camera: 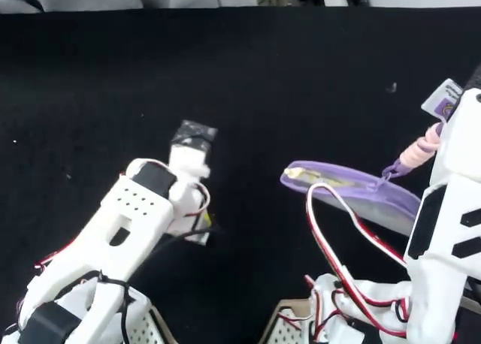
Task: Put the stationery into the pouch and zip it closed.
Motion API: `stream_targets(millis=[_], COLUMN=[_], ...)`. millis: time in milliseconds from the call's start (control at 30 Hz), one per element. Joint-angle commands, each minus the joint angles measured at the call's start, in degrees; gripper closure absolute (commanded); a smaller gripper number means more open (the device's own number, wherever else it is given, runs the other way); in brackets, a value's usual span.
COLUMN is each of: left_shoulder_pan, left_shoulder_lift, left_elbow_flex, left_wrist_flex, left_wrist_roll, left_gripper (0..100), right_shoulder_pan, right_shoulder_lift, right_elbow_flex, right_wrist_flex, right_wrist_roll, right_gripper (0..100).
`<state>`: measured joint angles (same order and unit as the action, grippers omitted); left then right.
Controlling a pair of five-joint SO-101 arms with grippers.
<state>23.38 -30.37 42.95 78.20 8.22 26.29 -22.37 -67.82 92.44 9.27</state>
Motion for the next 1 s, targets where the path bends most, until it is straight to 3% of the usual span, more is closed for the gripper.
stream_targets(millis=[0,167,433,733,967], left_shoulder_pan=[0.40,0.40,0.40,-2.95,-3.91], left_shoulder_lift=[0.00,0.00,0.09,2.46,17.23], left_elbow_flex=[-1.27,-1.01,5.05,8.92,2.86], left_wrist_flex=[0.18,0.09,-7.91,-19.43,-17.49], left_wrist_roll=[-18.55,-38.86,-61.36,-67.43,-69.19], left_gripper=[79,79,79,79,79], right_shoulder_pan=[0.79,0.79,0.79,0.79,-2.20], right_shoulder_lift=[0.31,0.31,0.31,0.31,0.31], right_elbow_flex=[-1.27,-1.27,-1.27,-1.27,-1.27], right_wrist_flex=[-1.49,-1.41,-1.41,-1.41,-1.14], right_wrist_roll=[-0.53,-0.53,-0.53,-0.53,-0.53], right_gripper=[98.7,98.7,98.7,98.7,98.7])
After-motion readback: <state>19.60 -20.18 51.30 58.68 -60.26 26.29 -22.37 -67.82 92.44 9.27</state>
